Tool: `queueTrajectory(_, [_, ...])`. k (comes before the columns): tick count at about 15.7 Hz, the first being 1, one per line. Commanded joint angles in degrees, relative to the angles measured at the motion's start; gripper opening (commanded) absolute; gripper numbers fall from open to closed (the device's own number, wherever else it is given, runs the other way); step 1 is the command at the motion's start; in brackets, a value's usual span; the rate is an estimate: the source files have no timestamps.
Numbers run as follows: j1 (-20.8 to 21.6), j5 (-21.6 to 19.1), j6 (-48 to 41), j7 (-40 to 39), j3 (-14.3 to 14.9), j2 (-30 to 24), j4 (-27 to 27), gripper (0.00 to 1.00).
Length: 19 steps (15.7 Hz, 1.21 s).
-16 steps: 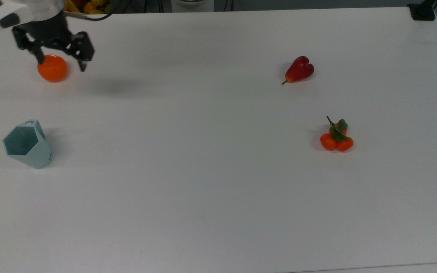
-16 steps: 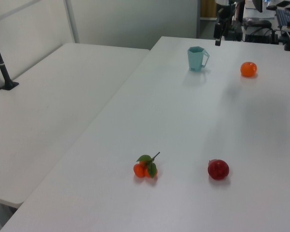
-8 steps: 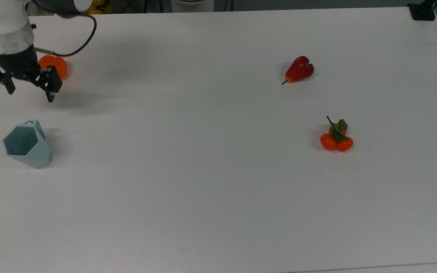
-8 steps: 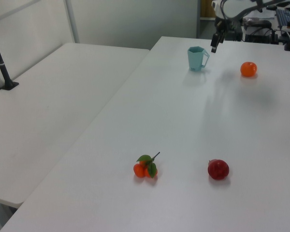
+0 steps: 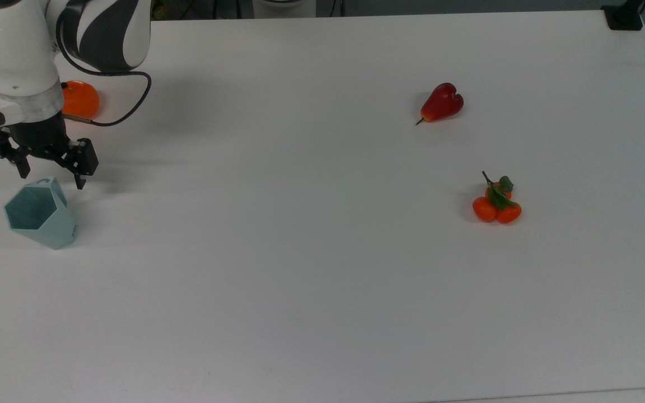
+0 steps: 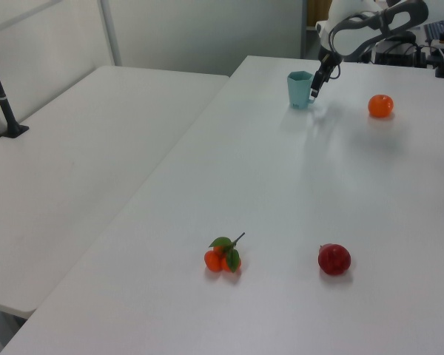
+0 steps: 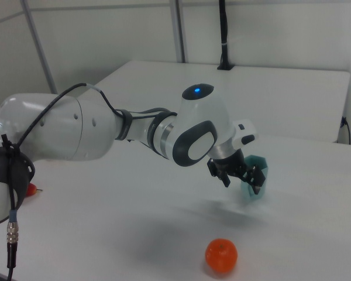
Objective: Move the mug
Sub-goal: 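Close the gripper on the rim of the teal cup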
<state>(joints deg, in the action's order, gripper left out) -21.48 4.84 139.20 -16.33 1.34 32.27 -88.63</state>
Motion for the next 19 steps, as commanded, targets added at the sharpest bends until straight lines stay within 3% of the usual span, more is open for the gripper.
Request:
queueTrajectory(1, [0.4, -1.1, 2.6, 0.3, -0.1, 1.0, 0.5, 0.73])
queueTrajectory(6, [0.4, -1.1, 3.2, 0.3, -0.2, 1.3, 0.4, 0.4])
queueTrajectory(14, [0.4, -1.1, 3.1, 0.6, -0.3, 1.3, 0.3, 0.19])
queueTrajectory(19, [0.6, -1.1, 3.2, 4.2, -0.4, 1.2, 0.2, 0.15])
